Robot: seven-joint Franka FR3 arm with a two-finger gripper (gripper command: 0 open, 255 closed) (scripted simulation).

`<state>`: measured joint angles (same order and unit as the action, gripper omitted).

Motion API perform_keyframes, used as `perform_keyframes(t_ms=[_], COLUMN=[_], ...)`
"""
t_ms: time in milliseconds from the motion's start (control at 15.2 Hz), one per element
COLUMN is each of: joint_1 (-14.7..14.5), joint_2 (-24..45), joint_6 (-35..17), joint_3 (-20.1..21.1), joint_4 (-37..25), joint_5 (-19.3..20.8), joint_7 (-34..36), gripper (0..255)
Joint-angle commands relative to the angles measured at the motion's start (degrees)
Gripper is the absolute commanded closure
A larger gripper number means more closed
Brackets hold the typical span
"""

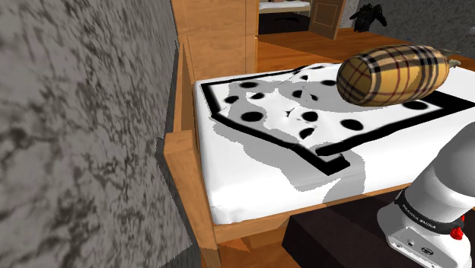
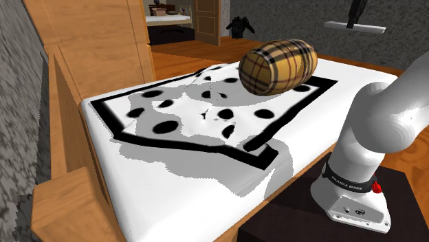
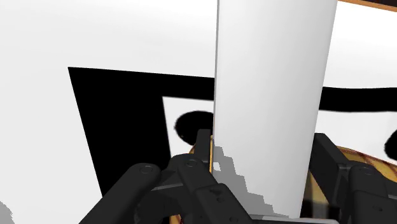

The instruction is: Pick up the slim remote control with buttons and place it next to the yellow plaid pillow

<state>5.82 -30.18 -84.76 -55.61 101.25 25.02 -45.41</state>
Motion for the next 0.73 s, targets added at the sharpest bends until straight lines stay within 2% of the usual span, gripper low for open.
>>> perform_keyframes(t_ms=[0,660], joint_1=[0.15,1.66], joint_2=[-0.35,-2.75], joint_6=[-1.28,-8.12], joint_3=[-0.38,-1.24], joint_4=[1.42,10.26], joint_5=[0.35,2.47], joint_7=[0.06,1.68], gripper=[255,255])
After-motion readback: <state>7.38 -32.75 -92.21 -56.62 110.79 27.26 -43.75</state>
